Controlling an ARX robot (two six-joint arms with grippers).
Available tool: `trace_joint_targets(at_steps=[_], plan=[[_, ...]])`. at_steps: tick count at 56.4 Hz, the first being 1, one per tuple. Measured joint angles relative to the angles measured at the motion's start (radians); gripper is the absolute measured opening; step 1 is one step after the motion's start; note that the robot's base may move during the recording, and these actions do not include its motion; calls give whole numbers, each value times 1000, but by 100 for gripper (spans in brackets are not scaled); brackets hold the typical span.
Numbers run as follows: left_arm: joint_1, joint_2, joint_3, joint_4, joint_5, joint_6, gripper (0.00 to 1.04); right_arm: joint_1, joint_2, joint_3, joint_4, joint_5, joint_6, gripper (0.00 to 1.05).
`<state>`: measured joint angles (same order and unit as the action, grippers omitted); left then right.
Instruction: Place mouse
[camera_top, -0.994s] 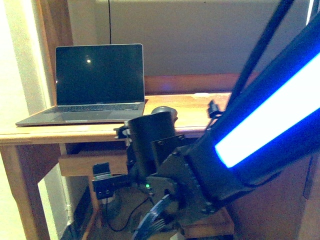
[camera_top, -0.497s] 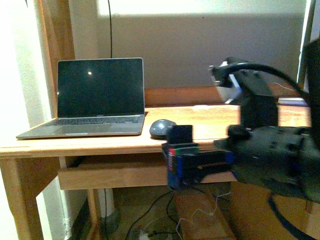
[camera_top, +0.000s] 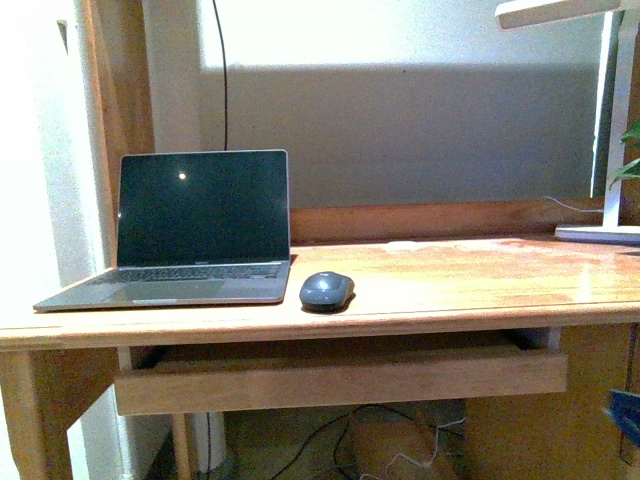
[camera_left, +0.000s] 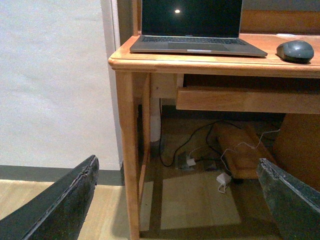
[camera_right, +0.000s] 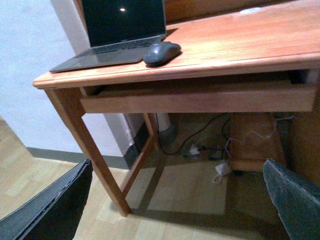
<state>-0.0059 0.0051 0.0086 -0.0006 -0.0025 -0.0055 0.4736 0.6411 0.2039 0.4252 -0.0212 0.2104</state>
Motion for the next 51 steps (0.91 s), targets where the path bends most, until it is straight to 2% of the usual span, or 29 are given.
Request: trace_joint_targets(at_steps=[10, 11, 13, 14, 17, 18, 29, 41, 45, 48, 51], plan=[[0, 0, 0, 0, 0, 0, 97, 8, -362, -95, -279, 82, 25, 104], [0, 0, 0, 0, 0, 0, 97, 21, -376, -105, -280, 133, 11, 102], [0, 0, 0, 0, 1, 0, 97, 52, -408, -115, -288, 318, -43, 94], [0, 0, 0, 0, 0, 0, 97, 55, -416, -117, -296, 369, -74, 91], [0, 0, 0, 0, 0, 0, 97, 29, -443, -126, -319, 462, -121, 83], [0, 0, 0, 0, 0, 0, 97, 13, -456, -130, -328, 466, -137, 79], [0, 0, 0, 0, 0, 0, 97, -150, -541, -149, -383, 329, -191, 45], [0, 0, 0, 0, 0, 0, 97, -276, -602, -184, -403, 207, -204, 9], [0, 0, 0, 0, 0, 0, 97, -307, -617, -189, -411, 175, -205, 11], [0, 0, 0, 0, 0, 0, 97, -371, -629, -189, -422, 81, -205, 11], [0, 0, 0, 0, 1, 0, 97, -434, -633, -189, -423, 39, -206, 11]])
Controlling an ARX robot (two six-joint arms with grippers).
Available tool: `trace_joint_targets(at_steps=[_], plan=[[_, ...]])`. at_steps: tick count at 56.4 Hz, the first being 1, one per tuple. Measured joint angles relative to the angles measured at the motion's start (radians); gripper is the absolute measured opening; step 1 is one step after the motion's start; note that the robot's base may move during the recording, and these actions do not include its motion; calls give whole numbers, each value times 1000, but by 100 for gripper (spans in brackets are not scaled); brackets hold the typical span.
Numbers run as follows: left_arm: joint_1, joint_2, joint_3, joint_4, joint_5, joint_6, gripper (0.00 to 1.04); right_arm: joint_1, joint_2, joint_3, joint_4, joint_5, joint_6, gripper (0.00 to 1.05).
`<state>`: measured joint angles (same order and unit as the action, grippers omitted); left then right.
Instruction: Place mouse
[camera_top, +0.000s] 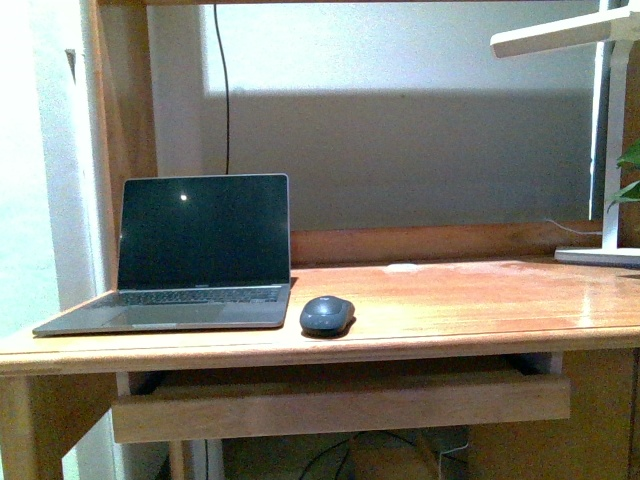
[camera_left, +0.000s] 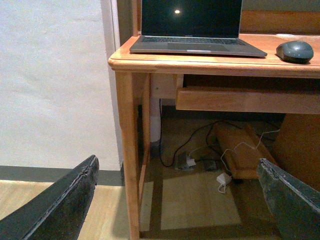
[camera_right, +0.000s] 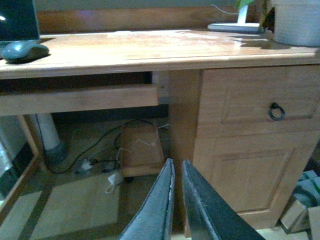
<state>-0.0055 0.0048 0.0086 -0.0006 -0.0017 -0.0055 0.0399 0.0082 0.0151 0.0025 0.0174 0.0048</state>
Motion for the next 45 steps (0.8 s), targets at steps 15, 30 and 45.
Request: trace_joint_targets(at_steps=[15, 30, 45], plan=[[0, 0, 0, 0, 0, 0, 97, -35, -2, 0, -2, -15, 0, 11], [0, 0, 0, 0, 0, 0, 97, -35, -2, 0, -2, -15, -2, 38], [0, 0, 0, 0, 0, 0, 97, -36, -2, 0, -2, -15, -2, 85]])
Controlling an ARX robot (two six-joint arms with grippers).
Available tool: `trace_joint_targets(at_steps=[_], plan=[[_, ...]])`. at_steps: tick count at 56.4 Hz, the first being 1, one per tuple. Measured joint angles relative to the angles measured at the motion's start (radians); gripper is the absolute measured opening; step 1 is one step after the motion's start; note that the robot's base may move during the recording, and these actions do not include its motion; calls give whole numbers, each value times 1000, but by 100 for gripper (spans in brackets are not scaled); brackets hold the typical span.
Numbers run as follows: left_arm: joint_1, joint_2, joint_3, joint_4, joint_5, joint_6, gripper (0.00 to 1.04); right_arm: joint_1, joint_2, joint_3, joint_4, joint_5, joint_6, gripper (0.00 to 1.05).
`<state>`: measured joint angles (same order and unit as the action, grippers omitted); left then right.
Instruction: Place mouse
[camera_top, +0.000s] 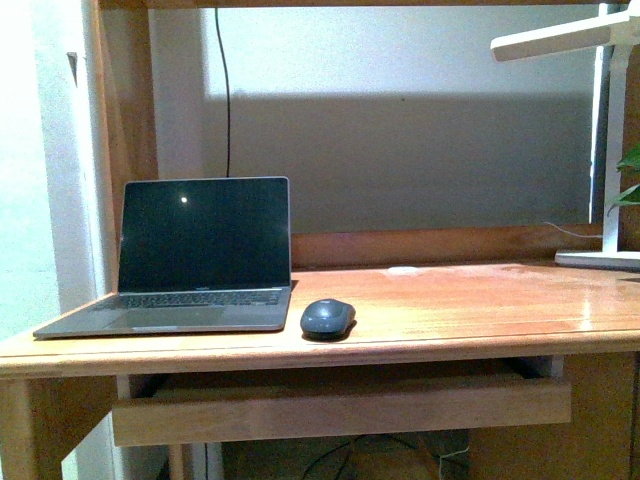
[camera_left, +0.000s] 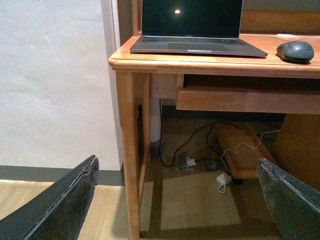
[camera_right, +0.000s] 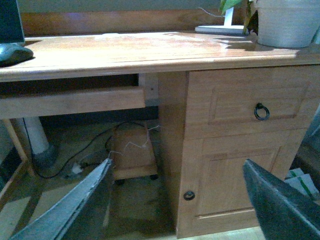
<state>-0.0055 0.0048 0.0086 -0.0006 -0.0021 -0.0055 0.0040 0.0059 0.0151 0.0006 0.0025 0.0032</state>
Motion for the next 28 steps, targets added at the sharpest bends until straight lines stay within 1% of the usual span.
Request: trace_joint_targets(at_steps=[5, 7, 28], plan=[[0, 0, 0, 0, 0, 0, 97, 0, 0, 0, 0, 0, 0, 101], [0, 0, 0, 0, 0, 0, 97, 0, 0, 0, 0, 0, 1, 105], [0, 0, 0, 0, 0, 0, 97, 0, 0, 0, 0, 0, -1, 104]])
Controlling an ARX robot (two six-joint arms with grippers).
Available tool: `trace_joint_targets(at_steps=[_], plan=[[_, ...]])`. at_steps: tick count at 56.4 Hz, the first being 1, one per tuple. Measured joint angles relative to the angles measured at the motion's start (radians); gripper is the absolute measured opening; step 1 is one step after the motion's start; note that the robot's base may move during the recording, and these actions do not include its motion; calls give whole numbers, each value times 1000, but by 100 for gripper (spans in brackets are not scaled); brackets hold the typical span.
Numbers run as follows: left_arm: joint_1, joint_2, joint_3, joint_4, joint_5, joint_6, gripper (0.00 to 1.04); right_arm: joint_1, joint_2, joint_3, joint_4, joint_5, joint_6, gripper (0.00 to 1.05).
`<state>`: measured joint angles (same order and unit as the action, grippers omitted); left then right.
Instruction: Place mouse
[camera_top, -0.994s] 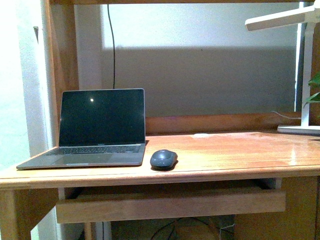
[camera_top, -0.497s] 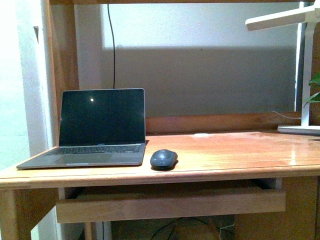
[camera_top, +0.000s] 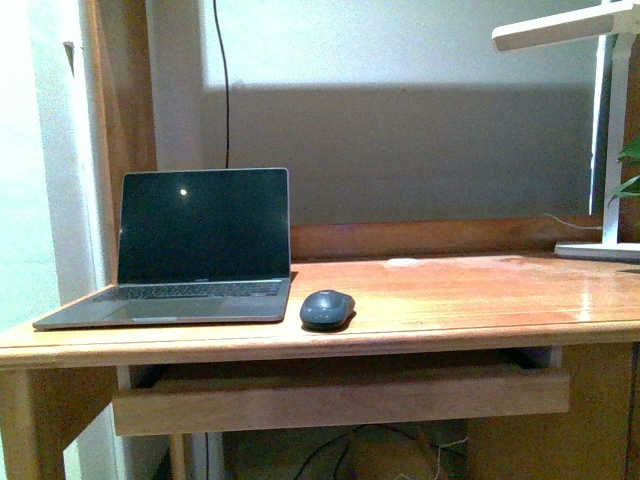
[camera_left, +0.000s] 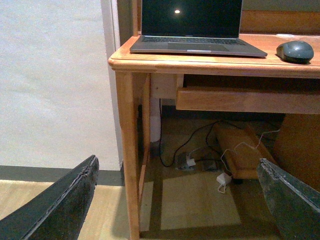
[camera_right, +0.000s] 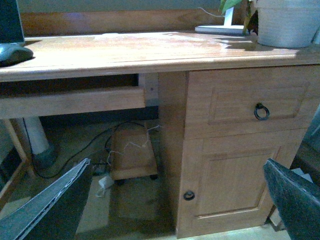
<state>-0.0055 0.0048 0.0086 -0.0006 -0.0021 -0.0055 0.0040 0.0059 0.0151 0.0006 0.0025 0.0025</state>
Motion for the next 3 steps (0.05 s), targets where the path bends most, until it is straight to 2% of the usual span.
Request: trace_joint_targets(at_steps=[3], plan=[[0, 0, 0, 0, 0, 0, 97, 0, 0, 0, 0, 0, 0, 104]])
